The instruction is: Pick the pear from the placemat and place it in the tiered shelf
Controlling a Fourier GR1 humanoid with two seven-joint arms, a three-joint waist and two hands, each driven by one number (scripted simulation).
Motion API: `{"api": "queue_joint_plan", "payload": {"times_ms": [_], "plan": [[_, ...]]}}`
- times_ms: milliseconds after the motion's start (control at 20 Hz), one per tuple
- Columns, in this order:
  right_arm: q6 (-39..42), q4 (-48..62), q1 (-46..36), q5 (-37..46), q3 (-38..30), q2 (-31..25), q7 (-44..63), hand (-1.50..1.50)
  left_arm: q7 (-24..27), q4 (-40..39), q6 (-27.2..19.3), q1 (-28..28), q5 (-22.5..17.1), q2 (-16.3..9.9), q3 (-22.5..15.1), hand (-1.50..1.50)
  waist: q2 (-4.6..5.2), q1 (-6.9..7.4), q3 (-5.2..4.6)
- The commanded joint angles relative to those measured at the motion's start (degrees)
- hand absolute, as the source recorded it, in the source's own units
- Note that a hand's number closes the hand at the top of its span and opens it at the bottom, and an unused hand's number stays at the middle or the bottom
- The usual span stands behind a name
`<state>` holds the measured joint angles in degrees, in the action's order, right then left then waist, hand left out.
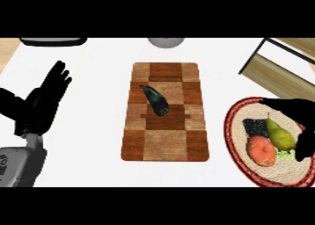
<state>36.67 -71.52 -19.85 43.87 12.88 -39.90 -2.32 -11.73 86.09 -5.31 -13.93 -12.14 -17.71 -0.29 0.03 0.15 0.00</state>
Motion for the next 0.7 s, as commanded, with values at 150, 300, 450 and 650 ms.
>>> {"api": "queue_joint_plan", "payload": {"times_ms": [150, 300, 450, 650], "plan": [[-3.2, 10.3, -1.8, 6.2, -0.6, 2.8, -5.5, -1.5, -4.5, 5.6, -1.2, -0.1, 2.6, 1.4, -0.1, 0.0, 0.0, 0.27, 0.03], [-3.8, 10.5, -0.9, 8.2, -1.2, 4.4, -7.0, -1.5, -0.8, 1.1, 2.2, 0.8, 1.6, 1.5, 2.6, 0.0, 0.02, 0.13, 0.01], [-4.0, 11.8, -1.3, 9.9, -1.1, 8.0, -4.8, -1.5, -2.2, 4.4, 2.2, 2.9, 2.4, 2.7, 1.5, 0.0, -0.03, 0.19, 0.01], [-1.2, 13.1, -3.0, 11.5, -1.8, 9.6, -3.9, 1.5, 1.6, -2.8, 4.3, -1.1, 2.5, 2.1, 4.6, 0.0, 0.02, -0.02, -0.01]]}}
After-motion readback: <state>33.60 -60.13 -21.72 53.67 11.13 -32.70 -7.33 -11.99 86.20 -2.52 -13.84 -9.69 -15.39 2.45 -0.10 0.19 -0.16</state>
